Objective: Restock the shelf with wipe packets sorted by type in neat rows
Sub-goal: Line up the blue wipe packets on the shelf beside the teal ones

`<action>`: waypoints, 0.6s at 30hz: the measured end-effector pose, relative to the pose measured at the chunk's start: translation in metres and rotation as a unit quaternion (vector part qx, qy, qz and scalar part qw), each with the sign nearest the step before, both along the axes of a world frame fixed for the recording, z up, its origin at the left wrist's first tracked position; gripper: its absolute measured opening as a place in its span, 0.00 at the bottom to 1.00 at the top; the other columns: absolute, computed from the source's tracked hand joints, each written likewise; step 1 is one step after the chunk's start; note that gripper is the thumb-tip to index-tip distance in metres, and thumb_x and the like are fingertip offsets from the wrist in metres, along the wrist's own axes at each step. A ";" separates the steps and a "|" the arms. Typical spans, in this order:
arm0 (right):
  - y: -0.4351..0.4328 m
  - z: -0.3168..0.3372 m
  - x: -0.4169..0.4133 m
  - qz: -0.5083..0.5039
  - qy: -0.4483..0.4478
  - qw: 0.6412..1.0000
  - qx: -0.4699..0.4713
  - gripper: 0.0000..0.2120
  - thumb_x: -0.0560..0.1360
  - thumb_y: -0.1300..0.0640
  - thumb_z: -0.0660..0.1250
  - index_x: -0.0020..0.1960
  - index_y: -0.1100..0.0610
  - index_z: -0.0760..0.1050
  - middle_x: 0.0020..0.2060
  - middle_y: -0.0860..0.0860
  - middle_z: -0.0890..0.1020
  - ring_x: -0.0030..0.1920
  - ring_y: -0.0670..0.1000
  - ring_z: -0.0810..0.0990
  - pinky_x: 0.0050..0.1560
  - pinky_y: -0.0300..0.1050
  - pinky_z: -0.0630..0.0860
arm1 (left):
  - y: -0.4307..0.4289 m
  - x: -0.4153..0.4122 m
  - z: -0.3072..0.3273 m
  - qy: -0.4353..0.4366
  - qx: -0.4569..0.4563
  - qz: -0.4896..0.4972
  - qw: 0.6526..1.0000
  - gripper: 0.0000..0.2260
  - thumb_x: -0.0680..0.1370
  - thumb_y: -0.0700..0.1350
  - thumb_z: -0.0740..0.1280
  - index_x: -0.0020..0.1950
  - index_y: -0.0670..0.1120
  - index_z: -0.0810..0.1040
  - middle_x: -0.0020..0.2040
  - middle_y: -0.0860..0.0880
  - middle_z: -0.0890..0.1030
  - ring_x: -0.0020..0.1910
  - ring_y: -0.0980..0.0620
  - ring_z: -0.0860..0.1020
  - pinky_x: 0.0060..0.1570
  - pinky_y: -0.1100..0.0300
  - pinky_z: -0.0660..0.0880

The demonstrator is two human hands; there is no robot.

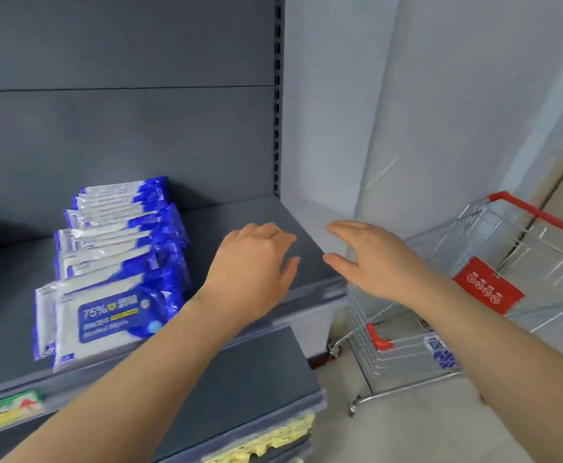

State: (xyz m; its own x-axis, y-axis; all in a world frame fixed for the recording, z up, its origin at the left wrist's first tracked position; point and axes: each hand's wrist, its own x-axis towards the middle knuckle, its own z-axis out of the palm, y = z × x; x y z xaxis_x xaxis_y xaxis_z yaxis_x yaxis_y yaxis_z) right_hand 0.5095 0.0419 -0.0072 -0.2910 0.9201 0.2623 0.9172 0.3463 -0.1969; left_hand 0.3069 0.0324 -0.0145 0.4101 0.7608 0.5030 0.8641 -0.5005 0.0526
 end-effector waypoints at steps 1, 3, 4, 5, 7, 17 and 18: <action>0.001 -0.004 0.024 -0.010 -0.004 1.000 0.001 0.25 0.77 0.47 0.64 0.71 0.58 0.68 0.69 0.52 0.72 0.69 0.52 0.70 0.68 0.49 0.67 | 0.005 0.024 -0.004 0.008 0.001 -0.009 1.000 0.12 0.75 0.49 0.67 0.56 0.46 0.82 0.49 0.48 0.82 0.45 0.42 0.79 0.46 0.51 0.74; 0.003 -0.010 0.074 -0.027 -0.014 1.000 -0.004 0.26 0.77 0.48 0.64 0.71 0.58 0.68 0.70 0.52 0.71 0.69 0.52 0.70 0.68 0.46 0.66 | 0.016 0.073 -0.011 0.016 -0.008 -0.029 0.999 0.13 0.75 0.50 0.65 0.53 0.45 0.83 0.45 0.47 0.83 0.42 0.42 0.80 0.43 0.51 0.76; 0.005 -0.012 0.100 -0.034 -0.018 0.999 -0.010 0.25 0.78 0.48 0.64 0.71 0.58 0.68 0.69 0.52 0.72 0.69 0.52 0.70 0.68 0.45 0.66 | 0.022 0.098 -0.014 0.014 -0.021 -0.037 0.999 0.15 0.75 0.51 0.62 0.52 0.45 0.82 0.45 0.47 0.83 0.42 0.42 0.80 0.44 0.50 0.77; 0.006 -0.014 0.127 -0.042 -0.023 0.999 -0.016 0.24 0.78 0.48 0.63 0.71 0.57 0.68 0.69 0.52 0.72 0.68 0.52 0.70 0.67 0.45 0.66 | 0.027 0.125 -0.017 0.010 -0.032 -0.043 0.999 0.18 0.74 0.53 0.59 0.53 0.45 0.82 0.45 0.47 0.82 0.43 0.42 0.80 0.45 0.49 0.77; 0.010 -0.019 0.181 -0.061 -0.040 0.997 -0.031 0.25 0.79 0.48 0.62 0.72 0.57 0.66 0.70 0.52 0.70 0.69 0.52 0.69 0.68 0.46 0.65 | 0.040 0.178 -0.024 0.014 -0.049 -0.049 0.997 0.19 0.76 0.54 0.56 0.55 0.46 0.81 0.49 0.47 0.82 0.48 0.42 0.79 0.50 0.50 0.75; 0.065 -0.086 0.399 -0.150 -0.060 0.977 -0.141 0.17 0.78 0.50 0.62 0.65 0.55 0.72 0.59 0.54 0.79 0.57 0.54 0.77 0.52 0.45 0.72 | 0.126 0.392 -0.101 0.085 -0.120 -0.086 0.985 0.16 0.80 0.54 0.56 0.62 0.49 0.76 0.58 0.49 0.79 0.56 0.47 0.76 0.55 0.55 0.71; 0.075 -0.097 0.415 -0.150 -0.059 0.976 -0.149 0.18 0.79 0.50 0.62 0.66 0.54 0.72 0.60 0.53 0.78 0.58 0.55 0.77 0.55 0.47 0.73 | 0.139 0.407 -0.113 0.096 -0.129 -0.088 0.983 0.16 0.80 0.54 0.56 0.62 0.49 0.76 0.57 0.49 0.79 0.56 0.47 0.76 0.55 0.55 0.71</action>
